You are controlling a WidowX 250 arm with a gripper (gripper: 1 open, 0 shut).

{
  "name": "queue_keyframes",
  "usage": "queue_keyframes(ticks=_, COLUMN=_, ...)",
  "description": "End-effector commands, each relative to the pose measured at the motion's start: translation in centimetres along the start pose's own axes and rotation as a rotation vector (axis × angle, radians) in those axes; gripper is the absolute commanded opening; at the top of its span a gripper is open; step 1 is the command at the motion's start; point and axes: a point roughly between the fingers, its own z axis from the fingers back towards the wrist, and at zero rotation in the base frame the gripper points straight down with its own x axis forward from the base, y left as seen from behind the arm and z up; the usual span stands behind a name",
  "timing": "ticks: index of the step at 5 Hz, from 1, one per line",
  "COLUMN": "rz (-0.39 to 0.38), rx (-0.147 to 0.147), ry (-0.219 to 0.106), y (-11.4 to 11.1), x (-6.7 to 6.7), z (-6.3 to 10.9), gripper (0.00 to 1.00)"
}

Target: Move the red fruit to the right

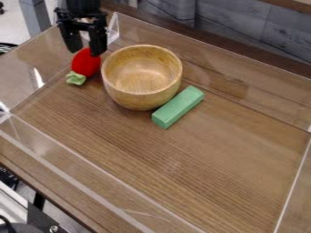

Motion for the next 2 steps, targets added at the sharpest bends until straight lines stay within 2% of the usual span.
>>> queue_keyframes(ticks=1, rz=0.028, rx=0.005, ry=-0.038, y=0.3, x=0.4, z=-0.3, gripper=1.00)
queue_keyframes(ticks=2, rz=0.039, rx=0.002, ry=-0.051, y=-0.2, x=0.8, z=-1.5, gripper=1.00)
